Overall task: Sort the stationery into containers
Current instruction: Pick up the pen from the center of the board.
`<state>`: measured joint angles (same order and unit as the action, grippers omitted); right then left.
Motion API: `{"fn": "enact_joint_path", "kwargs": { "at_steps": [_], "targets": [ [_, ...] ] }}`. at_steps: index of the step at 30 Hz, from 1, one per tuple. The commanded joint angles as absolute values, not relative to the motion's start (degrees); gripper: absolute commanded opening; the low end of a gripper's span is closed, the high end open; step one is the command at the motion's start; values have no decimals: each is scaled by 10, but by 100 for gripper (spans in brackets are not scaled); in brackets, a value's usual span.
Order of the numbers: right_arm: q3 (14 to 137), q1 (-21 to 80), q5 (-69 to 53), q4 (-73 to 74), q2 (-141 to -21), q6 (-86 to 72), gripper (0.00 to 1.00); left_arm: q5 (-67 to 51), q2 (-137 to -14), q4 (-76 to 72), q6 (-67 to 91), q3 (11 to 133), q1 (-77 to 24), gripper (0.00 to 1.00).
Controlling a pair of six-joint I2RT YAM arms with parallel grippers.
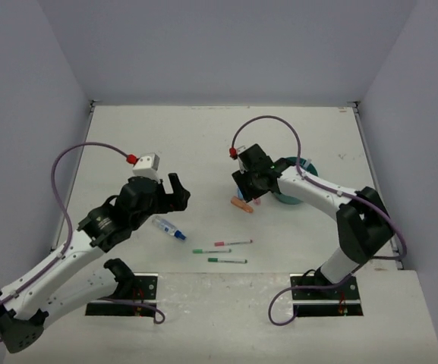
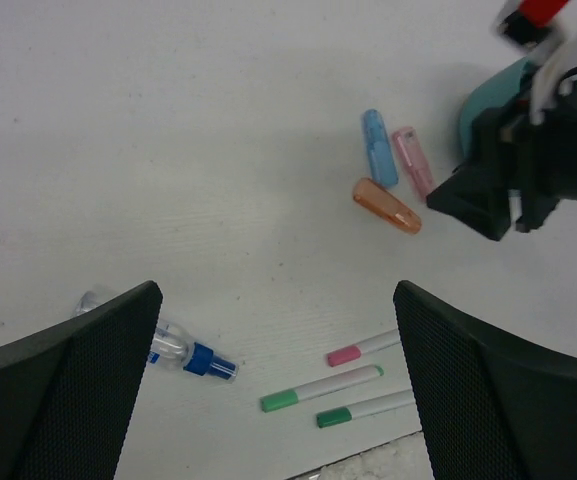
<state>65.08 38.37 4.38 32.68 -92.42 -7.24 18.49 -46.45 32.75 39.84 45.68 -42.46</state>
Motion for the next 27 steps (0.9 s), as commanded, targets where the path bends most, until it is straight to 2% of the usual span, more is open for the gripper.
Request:
{"fn": "enact_joint_path", "kwargs": {
  "at_steps": [1,9,13,16,25,26,27],
  "targets": [
    [691,385,2,352,-987,-19,47,169,-408,366,352,453,-425,100],
    [711,385,2,355,-1055,-12,47,129,-398,352,333,432,-425,100],
    [725,385,-16,366,-1080,-9,38,116,-395,347,329,430,-425,100],
    [732,386,-32,377,-1097,-8,36,110,-382,343,328,426,-425,100],
    [717,393,-55,375,-1087,-15,35,94,-370,325,330,421,-425,100],
    [716,395,-58,374,-1083,-15,34,94,-370,324,333,421,-425,100],
    [711,398,-61,370,-1076,-17,27,87,-373,311,338,417,-425,100]
  ]
}}
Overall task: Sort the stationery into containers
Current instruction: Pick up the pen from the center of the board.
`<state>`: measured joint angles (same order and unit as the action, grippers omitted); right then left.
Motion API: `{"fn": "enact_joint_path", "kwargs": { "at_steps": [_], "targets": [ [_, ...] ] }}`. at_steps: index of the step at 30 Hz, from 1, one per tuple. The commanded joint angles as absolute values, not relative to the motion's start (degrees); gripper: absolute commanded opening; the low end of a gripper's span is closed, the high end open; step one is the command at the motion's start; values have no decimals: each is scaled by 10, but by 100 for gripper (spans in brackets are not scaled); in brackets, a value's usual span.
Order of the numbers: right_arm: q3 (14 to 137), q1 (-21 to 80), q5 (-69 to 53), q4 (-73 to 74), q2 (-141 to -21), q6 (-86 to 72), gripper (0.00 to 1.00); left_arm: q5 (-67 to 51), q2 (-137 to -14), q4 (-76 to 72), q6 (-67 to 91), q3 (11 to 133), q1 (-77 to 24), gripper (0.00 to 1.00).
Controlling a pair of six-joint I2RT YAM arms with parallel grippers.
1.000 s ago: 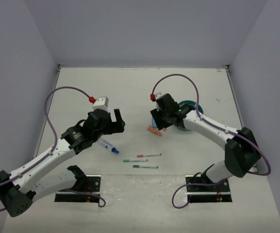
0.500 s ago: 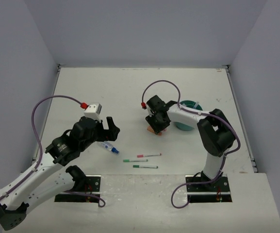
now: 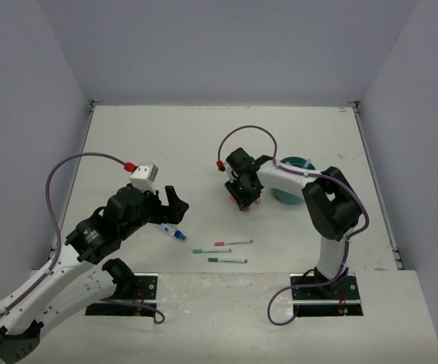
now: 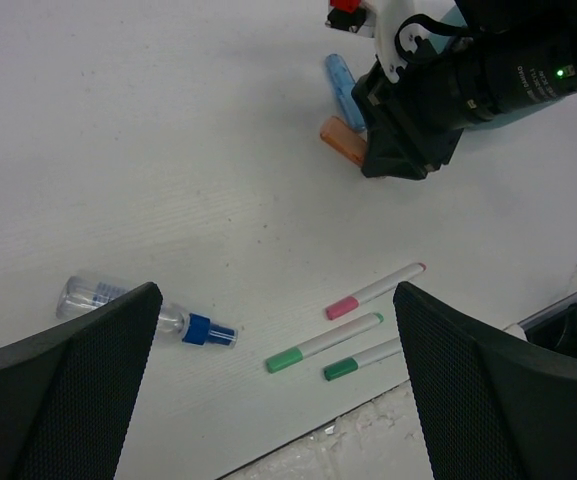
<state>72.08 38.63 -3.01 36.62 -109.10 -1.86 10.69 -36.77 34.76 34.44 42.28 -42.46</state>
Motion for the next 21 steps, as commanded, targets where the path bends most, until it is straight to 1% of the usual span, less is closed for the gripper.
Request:
{"fn": "enact_joint_path", "kwargs": {
  "at_steps": [1,2,4,6,7,8,12,18,21],
  "targets": [
    [708,400,-66,367,-1062,-20,19,85,-375,305,346,415,-425,100],
    [705,402,-72,364,-1047,-23,13,88,-377,300,353,414,-425,100],
    [682,408,-96,338,-1003,-33,9,94,-375,274,377,407,-425,100],
    [667,413,-109,314,-937,-50,5,97,-373,242,396,403,-425,100],
    [651,418,-121,302,-891,-61,2,97,-372,227,413,399,-425,100],
    [634,423,-135,279,-872,-66,0,97,-372,204,432,395,-425,100],
    [566,437,-194,178,-774,-89,0,44,-395,75,463,366,-425,100],
    [534,487,-144,137,-693,-101,0,1,-489,-61,471,380,-425,99],
    [525,496,-142,125,-657,-108,0,-23,-540,-89,471,395,-425,94]
  ]
}}
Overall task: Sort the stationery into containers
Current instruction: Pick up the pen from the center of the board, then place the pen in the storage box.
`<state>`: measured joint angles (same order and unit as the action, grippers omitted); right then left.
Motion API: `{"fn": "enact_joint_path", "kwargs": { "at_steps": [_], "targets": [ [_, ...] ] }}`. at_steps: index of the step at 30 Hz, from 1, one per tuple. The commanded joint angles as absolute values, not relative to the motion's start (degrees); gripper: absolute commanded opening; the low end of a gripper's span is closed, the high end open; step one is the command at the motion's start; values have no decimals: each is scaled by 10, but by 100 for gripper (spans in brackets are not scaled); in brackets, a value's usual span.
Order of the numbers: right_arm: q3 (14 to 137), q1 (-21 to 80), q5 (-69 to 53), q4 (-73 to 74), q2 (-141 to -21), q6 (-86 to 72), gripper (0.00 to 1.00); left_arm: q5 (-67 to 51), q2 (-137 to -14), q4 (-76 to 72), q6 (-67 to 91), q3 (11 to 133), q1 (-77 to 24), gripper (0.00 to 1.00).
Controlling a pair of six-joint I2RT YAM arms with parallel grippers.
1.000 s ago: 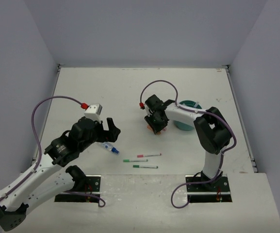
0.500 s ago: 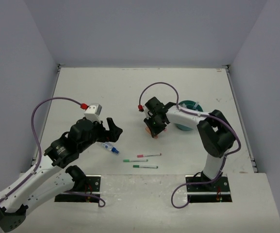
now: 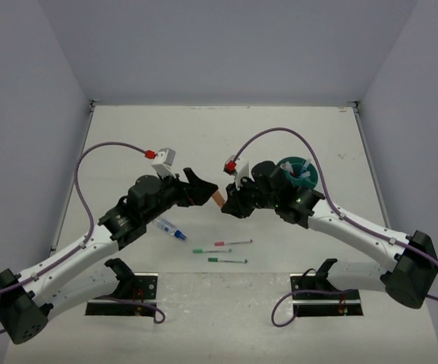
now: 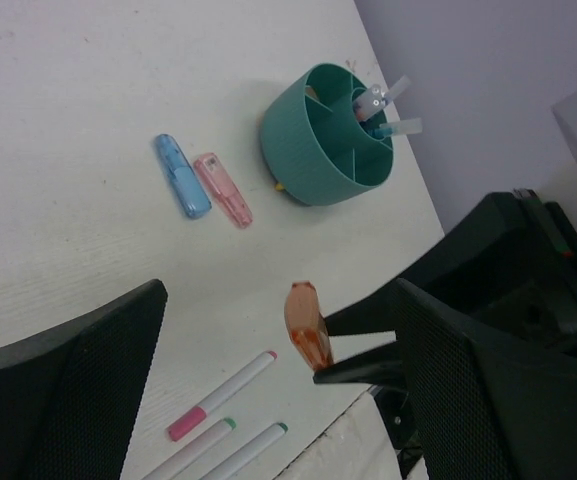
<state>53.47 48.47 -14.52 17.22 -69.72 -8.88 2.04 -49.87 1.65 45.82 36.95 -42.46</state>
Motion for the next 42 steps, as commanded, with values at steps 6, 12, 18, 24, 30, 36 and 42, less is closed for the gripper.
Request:
{"fn": "enact_joint_path", "kwargs": {
  "at_steps": [6,12,18,24,30,36,42],
  "targets": [
    [523,497,-142,133,-629,-105,0,-59,-577,-137,487,391,-427,50],
    [525,497,-130,131,-625,-109,0,-131,-607,-205,490,389,-438,25],
    [520,497,-84,130,-608,-122,0,-166,-629,-236,495,396,-440,0],
    [501,496,122,164,-577,-193,99,-86,-695,-209,389,480,-463,0],
    [507,496,356,346,-464,-330,99,30,-865,-241,319,610,-488,0],
    [549,495,389,434,-344,-333,99,163,-1008,-248,333,733,-518,0],
    [554,495,377,455,-301,-318,99,169,-1087,-263,381,792,-522,0]
  ]
}}
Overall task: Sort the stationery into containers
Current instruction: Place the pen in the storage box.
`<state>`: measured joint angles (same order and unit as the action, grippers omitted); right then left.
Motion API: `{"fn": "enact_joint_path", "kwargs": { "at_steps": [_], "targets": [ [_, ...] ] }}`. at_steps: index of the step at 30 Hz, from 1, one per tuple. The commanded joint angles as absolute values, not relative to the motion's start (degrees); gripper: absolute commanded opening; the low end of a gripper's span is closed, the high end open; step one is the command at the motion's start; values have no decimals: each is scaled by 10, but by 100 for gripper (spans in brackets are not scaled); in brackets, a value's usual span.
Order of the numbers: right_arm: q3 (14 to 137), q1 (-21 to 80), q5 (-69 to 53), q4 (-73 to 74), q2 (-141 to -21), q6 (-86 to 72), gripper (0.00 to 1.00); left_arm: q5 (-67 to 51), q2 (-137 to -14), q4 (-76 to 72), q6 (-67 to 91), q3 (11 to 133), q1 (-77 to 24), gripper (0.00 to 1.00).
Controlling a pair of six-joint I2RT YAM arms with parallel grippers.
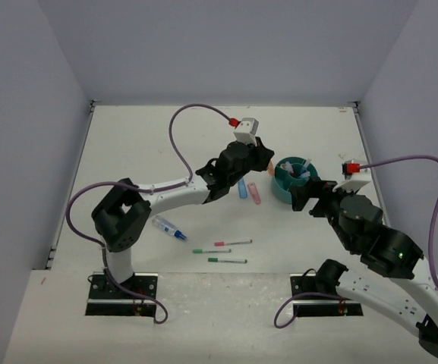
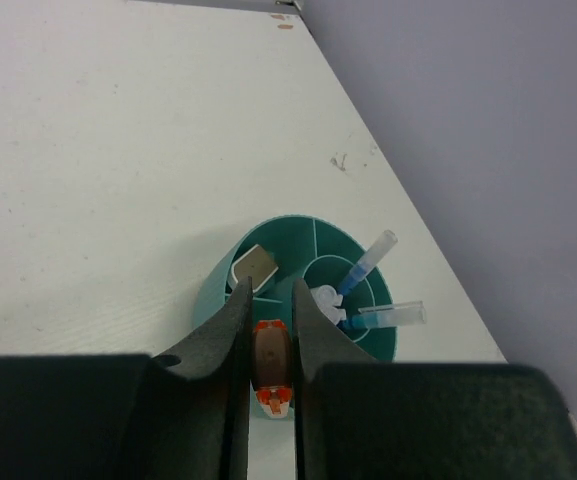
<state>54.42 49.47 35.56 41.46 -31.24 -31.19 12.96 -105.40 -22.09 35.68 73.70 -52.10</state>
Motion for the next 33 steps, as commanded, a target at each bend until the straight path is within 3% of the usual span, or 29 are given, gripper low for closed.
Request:
{"fn": "enact_joint_path", "kwargs": {
  "at_steps": [1,10,16,18,19,25,33],
  "targets": [
    [551,495,377,455,-296,-317,99,166,-1102,-263,387,803,-522,0],
    [548,495,356,459,-299,-316,99,145,-1160,-287,417,823,-528,0],
    [555,495,347,465,-306,-310,99,119,-1192,-288,422,844,-527,6],
    [555,496,344,463,-310,-309,99,112,-1201,-284,426,852,-527,22],
    [555,496,344,463,-310,-309,99,110,-1203,-281,428,853,-527,23],
    [554,495,333,464,-319,-305,99,100,-1195,-278,431,843,-526,64],
    [540,496,289,454,-331,-295,99,225,-1078,-134,435,787,-525,68]
  ]
}}
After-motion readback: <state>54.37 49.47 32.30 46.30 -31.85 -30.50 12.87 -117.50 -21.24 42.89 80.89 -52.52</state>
